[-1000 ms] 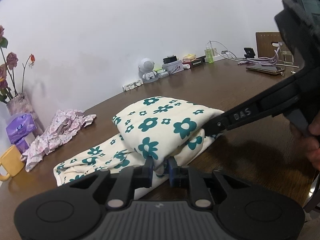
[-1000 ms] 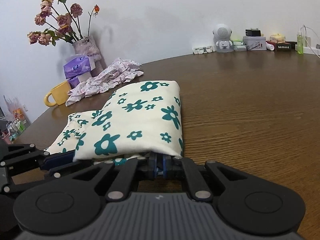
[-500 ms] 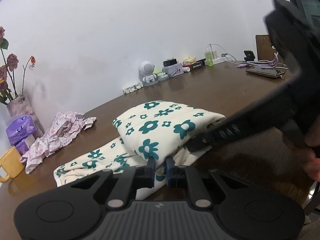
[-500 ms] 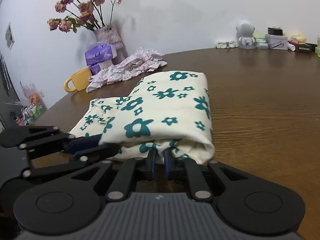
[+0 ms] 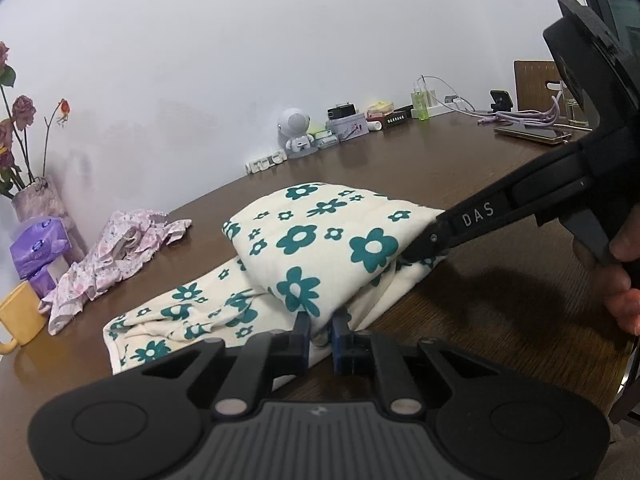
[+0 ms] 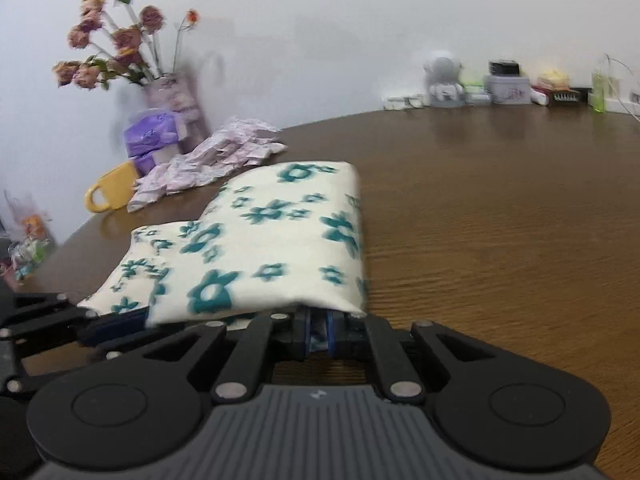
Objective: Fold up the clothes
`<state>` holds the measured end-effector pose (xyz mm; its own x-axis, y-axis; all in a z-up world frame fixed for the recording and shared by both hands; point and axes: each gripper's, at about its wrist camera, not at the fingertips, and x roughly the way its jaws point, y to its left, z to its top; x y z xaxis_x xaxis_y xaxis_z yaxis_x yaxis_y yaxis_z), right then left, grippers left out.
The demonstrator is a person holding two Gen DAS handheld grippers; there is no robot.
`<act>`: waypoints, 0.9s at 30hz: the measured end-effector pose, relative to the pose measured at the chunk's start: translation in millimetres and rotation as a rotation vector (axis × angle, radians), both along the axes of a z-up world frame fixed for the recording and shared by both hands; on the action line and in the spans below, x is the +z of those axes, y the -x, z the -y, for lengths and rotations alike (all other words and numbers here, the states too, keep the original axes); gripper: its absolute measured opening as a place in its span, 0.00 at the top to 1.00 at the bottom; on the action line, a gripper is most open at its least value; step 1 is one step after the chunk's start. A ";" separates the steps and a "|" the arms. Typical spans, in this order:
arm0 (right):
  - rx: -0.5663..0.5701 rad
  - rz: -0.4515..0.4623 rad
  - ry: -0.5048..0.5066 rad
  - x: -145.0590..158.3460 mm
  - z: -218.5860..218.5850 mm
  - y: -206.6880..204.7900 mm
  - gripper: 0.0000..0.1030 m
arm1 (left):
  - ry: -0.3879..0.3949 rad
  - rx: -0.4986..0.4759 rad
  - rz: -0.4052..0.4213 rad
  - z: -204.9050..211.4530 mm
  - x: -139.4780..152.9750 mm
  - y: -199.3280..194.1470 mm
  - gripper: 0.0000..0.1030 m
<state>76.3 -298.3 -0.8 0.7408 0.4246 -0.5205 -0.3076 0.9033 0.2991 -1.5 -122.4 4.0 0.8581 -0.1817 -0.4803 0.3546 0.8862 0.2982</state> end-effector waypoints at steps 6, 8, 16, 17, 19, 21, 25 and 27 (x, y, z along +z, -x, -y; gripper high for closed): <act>-0.005 0.002 0.006 1.7 1.0 3.5 0.94 | -0.004 0.003 -0.003 -0.1 -0.6 1.7 0.84; -0.007 0.005 0.013 2.7 0.5 5.6 0.92 | -0.001 0.003 -0.007 -0.8 -0.4 1.9 0.83; 0.044 0.060 0.031 17.7 14.2 40.8 0.85 | 0.002 0.012 -0.004 0.3 1.1 1.2 0.82; 0.029 0.083 0.058 19.8 14.7 45.0 0.74 | 0.001 0.014 -0.005 1.0 1.1 0.7 0.82; -0.005 0.128 0.129 21.3 13.3 47.9 0.62 | -0.001 0.018 -0.007 2.4 1.0 -0.1 0.82; -0.010 0.130 0.163 19.5 12.9 42.3 0.62 | -0.002 0.023 -0.009 3.4 0.9 -0.9 0.82; 0.013 0.084 0.149 13.2 9.2 22.9 0.64 | 0.008 0.037 -0.022 2.0 1.0 -4.3 0.82; 0.018 0.067 0.147 10.3 7.8 16.6 0.85 | 0.013 0.038 -0.032 1.1 0.4 -5.8 0.86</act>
<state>59.7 -306.2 9.5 0.7685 0.3614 -0.5280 -0.3392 0.9298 0.1427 4.2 -123.5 4.4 0.8487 -0.1553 -0.5056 0.3296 0.9028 0.2761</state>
